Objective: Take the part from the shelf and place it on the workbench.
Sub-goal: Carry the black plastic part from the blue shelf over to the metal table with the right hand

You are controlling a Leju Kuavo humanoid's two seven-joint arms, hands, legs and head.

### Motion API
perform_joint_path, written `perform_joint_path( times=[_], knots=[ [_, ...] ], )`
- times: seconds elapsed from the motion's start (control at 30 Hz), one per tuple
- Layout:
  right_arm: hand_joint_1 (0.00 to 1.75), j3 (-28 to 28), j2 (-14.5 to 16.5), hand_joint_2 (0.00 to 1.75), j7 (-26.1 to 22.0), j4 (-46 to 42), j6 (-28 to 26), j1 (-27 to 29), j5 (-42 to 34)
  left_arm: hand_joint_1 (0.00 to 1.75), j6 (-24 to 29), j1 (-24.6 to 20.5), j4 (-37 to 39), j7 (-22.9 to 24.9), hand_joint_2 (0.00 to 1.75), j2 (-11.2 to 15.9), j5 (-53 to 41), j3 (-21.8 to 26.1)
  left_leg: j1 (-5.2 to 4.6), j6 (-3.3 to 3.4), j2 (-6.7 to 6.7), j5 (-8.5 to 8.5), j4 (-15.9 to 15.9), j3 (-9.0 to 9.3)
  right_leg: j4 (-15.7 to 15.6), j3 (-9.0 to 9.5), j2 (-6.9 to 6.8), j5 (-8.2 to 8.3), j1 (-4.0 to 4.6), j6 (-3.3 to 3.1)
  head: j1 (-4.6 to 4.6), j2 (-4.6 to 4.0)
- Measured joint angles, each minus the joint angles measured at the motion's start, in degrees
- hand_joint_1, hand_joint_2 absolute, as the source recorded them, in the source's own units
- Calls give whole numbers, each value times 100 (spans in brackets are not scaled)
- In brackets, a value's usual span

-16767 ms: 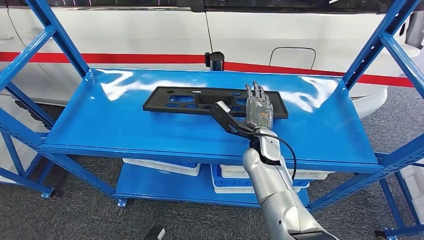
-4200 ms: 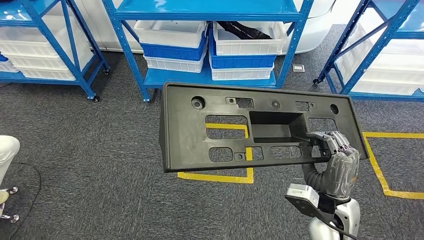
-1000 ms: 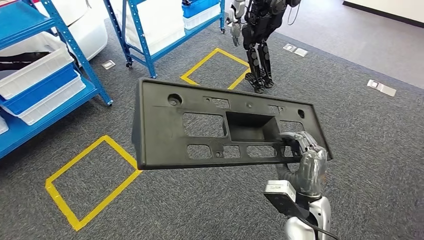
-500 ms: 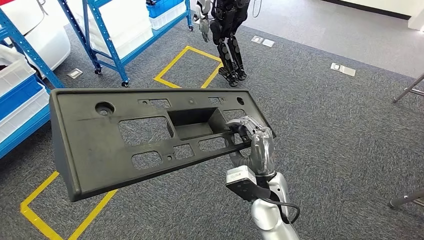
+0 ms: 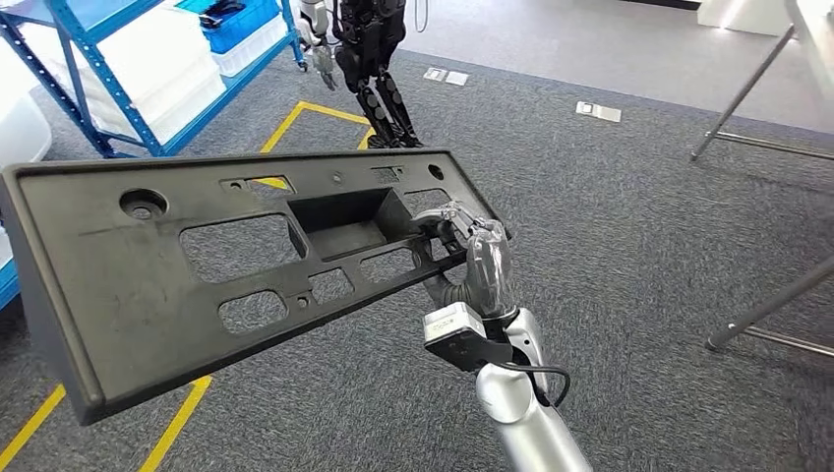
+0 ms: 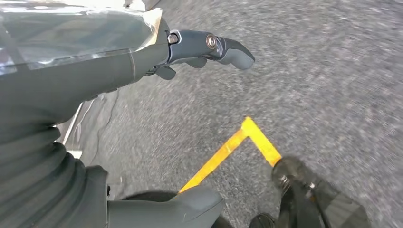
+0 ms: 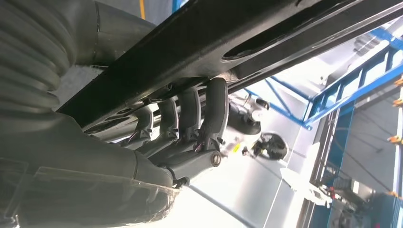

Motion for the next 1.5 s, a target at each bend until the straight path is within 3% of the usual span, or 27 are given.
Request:
perform_joint_path(
  times=[0.07,0.13,0.2,0.27,0.33,0.37,0.43,0.47,0.53,0.57,0.63,0.7,0.77,0.8,0.83,0.87,0.9,1.0,1.07,1.13,1.17,1.23,1.3,1.37,1.4,1.43,1.5],
  knots=[
    [175,4,1,175,-1,21,-1,-43,-1,0,0,-10,7,-2,175,-13,3,-3,-15,26,-123,22,-199,69,9,-71,113,26,8,80,5,0],
    [175,7,0,175,-1,37,-10,-58,-1,0,1,-27,9,-64,175,-20,8,-6,-43,114,19,66,-234,69,-7,-133,197,67,-9,170,4,0],
    [175,24,-1,175,16,49,-78,-85,7,0,4,-38,14,-319,175,-25,4,-28,-42,203,172,123,-297,84,219,-287,-16,-33,7,187,24,0],
    [175,67,-15,175,51,56,-240,-114,20,0,7,-54,23,-643,175,-32,40,-76,-61,244,345,143,-322,80,933,-641,-330,-351,32,143,57,0],
    [175,95,-108,175,79,45,-427,-69,-5,0,6,-73,30,-872,175,-46,162,-106,-85,255,519,140,-320,73,1616,-948,-423,-593,28,143,69,0],
    [175,81,-196,175,86,26,-504,-12,-29,0,-1,-75,21,-1002,175,-50,246,-108,-90,256,590,138,-318,75,1669,-952,-440,-593,23,172,73,0],
    [175,-10,-377,175,92,-45,-622,130,-46,0,-101,-51,-64,-1362,175,-33,421,-83,-90,241,712,126,-314,85,1082,-612,-555,-383,8,256,81,0],
    [175,-85,-440,175,94,-99,-655,198,-7,0,-235,-30,-132,-1557,175,-2,479,-41,-102,220,771,111,-308,93,646,-375,-708,-254,7,277,84,0],
    [175,-252,-521,175,134,-246,-697,311,150,0,-672,18,-258,-1840,175,81,538,97,-131,156,882,73,-297,114,83,-77,-929,-80,31,248,73,0],
    [175,-345,-560,175,184,-339,-709,367,260,0,-923,32,-303,-1901,175,126,547,169,-143,124,936,58,-296,130,16,-51,-952,-57,50,211,68,0],
    [175,-558,-652,175,330,-554,-730,502,514,0,-1351,47,-379,-1927,175,213,537,278,-122,60,1022,29,-303,165,13,-59,-810,-32,46,133,59,0],
    [175,-773,-728,175,469,-794,-751,665,790,0,-1653,60,-432,-1925,175,300,502,328,-88,8,849,-143,-126,120,1,-48,-677,-15,11,58,48,0],
    [175,-955,-780,175,575,-1018,-786,837,1101,0,-1892,93,-454,-1927,175,382,461,341,-74,-6,537,-529,523,-152,-1,-40,-543,-11,15,-1,31,0],
    [175,-1034,-809,175,619,-1114,-798,930,1272,0,-1995,117,-460,-1931,175,418,438,342,-74,2,453,-715,940,-347,0,-39,-470,-10,34,-24,27,0],
    [175,-1111,-840,175,659,-1201,-805,1027,1446,0,-2090,142,-467,-1936,175,446,419,341,-76,15,414,-821,1269,-515,1,-38,-388,-9,55,-33,26,0],
    [175,-1186,-870,175,698,-1285,-802,1118,1614,0,-2169,162,-475,-1944,175,473,402,340,-81,40,398,-803,1396,-598,2,-36,-300,-8,77,-40,26,0],
    [175,-1254,-897,175,732,-1362,-794,1198,1755,0,-2227,173,-483,-1952,175,496,389,340,-92,80,377,-662,1275,-566,3,-29,-211,-6,95,-45,27,0],
    [175,-1399,-948,175,788,-1562,-780,1329,1946,0,-2302,177,-494,-1967,175,565,375,340,-147,247,99,-53,144,-70,6,-4,16,-3,117,-44,33,0],
    [175,-1453,-970,175,817,-1652,-778,1365,1978,0,-2327,174,-498,-1973,175,602,365,340,-186,310,-44,51,-220,98,6,-27,131,11,95,-19,20,0],
    [175,-1503,-988,175,849,-1727,-768,1411,2041,0,-2376,167,-514,-1979,175,611,344,339,-203,335,41,69,-284,126,-5,-65,220,38,80,27,3,0],
    [175,-1539,-1002,175,865,-1771,-755,1435,2089,0,-2418,164,-525,-1983,175,612,330,338,-195,350,105,100,-343,155,21,-98,154,26,87,41,3,0],
    [175,-1608,-1039,175,908,-1866,-709,1449,2194,0,-2529,164,-540,-1999,175,621,300,338,-171,378,255,166,-463,207,340,-284,-125,-141,116,42,22,0],
    [175,-1667,-1076,175,961,-1949,-652,1463,2317,0,-2658,173,-542,-2014,175,629,274,336,-174,385,409,177,-488,214,1080,-648,-364,-460,95,40,35,0],
    [175,-1731,-1106,175,1013,-2022,-604,1515,2452,0,-2778,179,-543,-2017,175,633,246,331,-170,375,569,167,-484,209,1602,-898,-425,-621,46,108,33,0],
    [175,-1759,-1122,175,1032,-2057,-589,1542,2508,0,-2823,178,-544,-2018,175,635,234,328,-163,361,641,158,-479,209,1535,-853,-452,-571,15,174,36,0],
    [175,-1782,-1135,175,1045,-2093,-578,1564,2550,0,-2855,176,-546,-2018,175,637,223,326,-152,337,710,142,-468,213,1235,-685,-507,-447,-23,251,34,0],
    [175,-1819,-1154,175,1063,-2171,-566,1587,2640,0,-2908,173,-552,-2018,175,659,211,324,-150,251,831,81,-409,218,410,-216,-772,-179,-73,370,44,0]
  ],
)
